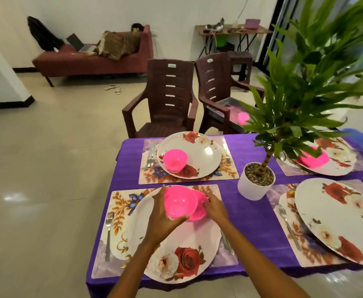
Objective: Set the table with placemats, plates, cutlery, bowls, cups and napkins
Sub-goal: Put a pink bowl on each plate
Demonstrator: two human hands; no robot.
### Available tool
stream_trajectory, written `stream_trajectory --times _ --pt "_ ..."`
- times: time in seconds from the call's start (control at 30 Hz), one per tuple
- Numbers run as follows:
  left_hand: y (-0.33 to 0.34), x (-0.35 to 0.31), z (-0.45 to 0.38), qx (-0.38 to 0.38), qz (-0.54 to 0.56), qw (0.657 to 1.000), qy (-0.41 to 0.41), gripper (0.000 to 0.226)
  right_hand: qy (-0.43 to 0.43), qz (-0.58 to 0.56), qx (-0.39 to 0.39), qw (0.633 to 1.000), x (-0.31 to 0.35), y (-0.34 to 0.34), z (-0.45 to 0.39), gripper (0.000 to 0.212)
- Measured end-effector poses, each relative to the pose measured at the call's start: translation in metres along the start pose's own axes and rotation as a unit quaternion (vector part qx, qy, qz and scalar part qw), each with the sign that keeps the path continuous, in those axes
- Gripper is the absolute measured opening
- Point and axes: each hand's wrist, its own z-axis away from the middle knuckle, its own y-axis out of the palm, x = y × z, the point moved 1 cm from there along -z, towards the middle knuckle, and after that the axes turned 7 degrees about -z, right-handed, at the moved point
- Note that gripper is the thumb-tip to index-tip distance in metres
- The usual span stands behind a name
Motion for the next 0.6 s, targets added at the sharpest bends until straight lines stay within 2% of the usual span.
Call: stream_trajectory --times 0.07,0.17,0.27,0.37,0.6 --pt "0.009 -0.004 -0.003 0.023 -0.014 1.0 0.011 0.104 -0.011 -0.026 -0.006 1.0 -0.002 -0.007 0.005 0.039" --pt "0.029 -0.016 -0.007 0.07 -0.04 0.996 0.032 0.118 -0.044 -0.12 -0.073 0.989 -0.008 -0.025 0.016 0.029" --pt "0.065 -0.039 -0.009 0.119 -0.04 0.989 0.072 0.118 -0.043 -0.247 -0.13 0.959 -0.024 -0.059 0.031 0.024" --pt "0.111 -0.066 -0.011 0.176 -0.032 0.977 0.113 0.112 -0.005 -0.337 -0.184 0.923 -0.052 -0.104 0.046 0.029" --pt "0.256 -0.152 -0.006 0.276 0.016 0.944 0.18 0.109 -0.009 -0.368 -0.304 0.879 -0.154 -0.231 0.077 0.023"
